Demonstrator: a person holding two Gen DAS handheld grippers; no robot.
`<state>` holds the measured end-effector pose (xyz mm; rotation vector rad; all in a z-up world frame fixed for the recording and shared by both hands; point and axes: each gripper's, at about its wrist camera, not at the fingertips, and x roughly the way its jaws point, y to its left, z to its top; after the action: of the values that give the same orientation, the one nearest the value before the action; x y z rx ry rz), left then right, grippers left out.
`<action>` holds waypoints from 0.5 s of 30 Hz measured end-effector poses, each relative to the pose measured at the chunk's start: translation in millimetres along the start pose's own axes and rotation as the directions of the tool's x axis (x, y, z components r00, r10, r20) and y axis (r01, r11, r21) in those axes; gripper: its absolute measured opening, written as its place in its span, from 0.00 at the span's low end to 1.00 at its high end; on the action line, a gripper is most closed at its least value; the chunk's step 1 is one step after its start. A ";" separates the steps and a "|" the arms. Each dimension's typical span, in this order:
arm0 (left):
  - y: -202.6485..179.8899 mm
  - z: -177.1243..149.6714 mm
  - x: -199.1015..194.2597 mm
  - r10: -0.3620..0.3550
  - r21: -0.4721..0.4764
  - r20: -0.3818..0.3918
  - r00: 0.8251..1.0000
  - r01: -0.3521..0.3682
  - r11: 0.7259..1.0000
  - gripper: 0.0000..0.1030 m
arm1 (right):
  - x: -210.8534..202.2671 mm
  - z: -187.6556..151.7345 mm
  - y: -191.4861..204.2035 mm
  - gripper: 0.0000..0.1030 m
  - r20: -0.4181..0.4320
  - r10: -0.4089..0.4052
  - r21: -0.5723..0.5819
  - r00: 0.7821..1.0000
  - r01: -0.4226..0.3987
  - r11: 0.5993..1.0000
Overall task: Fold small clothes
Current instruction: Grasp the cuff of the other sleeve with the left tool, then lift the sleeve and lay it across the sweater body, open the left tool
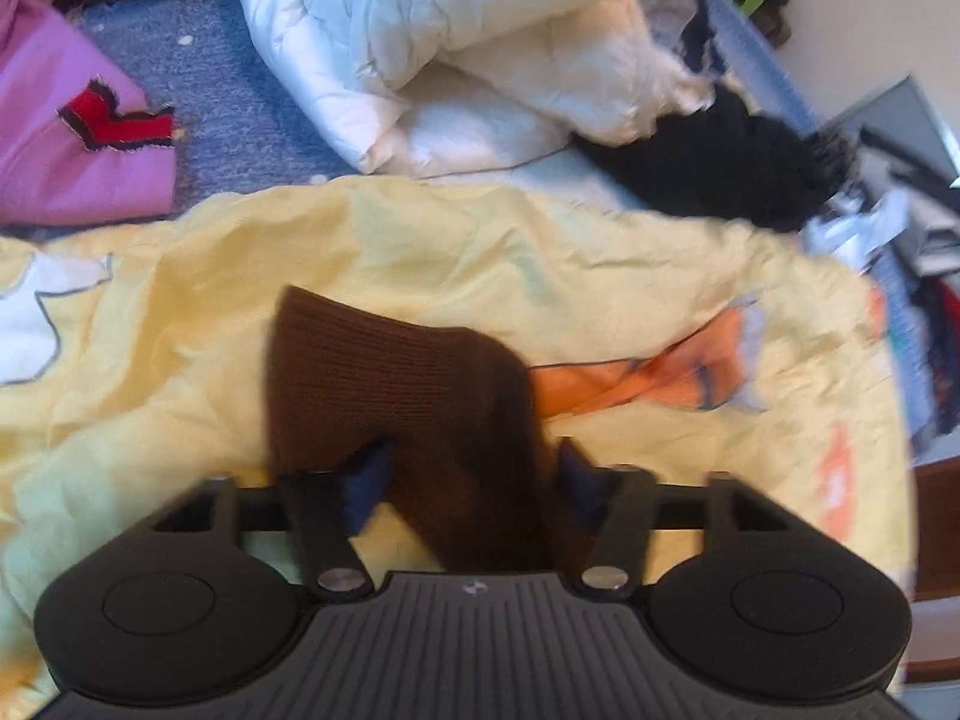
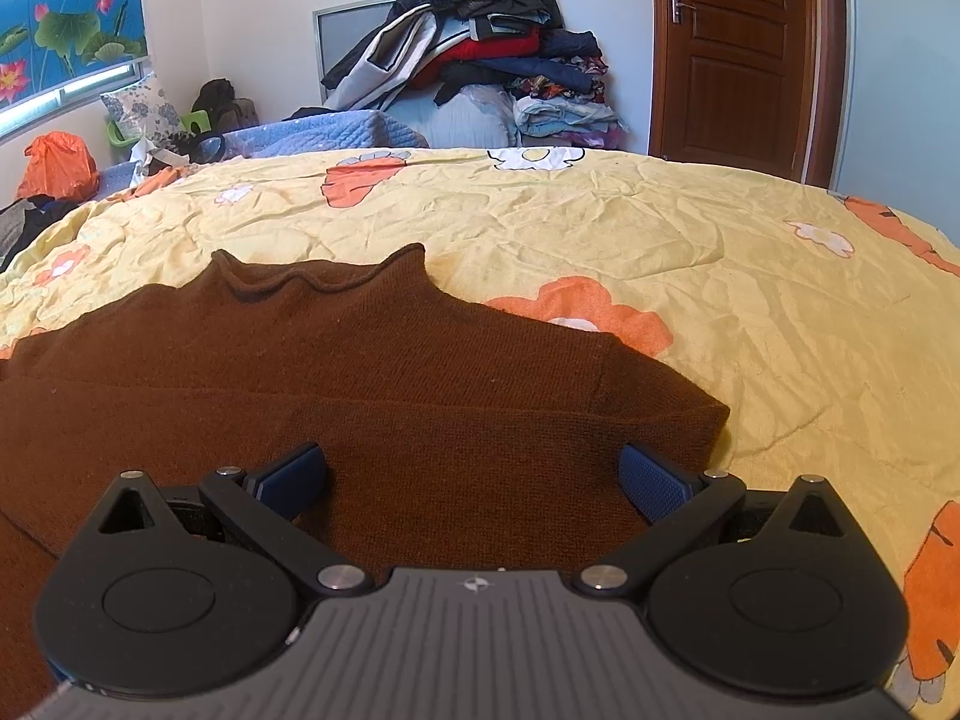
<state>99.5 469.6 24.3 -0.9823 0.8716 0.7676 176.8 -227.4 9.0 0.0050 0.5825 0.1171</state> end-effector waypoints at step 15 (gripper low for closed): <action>-96.9 -92.6 -136.3 -0.234 0.407 0.447 0.863 0.037 0.913 0.11 | -0.1 0.0 -0.3 1.00 0.004 0.005 0.010 1.000 -0.005 1.000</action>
<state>97.3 328.6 153.4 -0.4554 0.4713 0.6448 176.8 -227.7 9.1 0.0167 0.5790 0.1187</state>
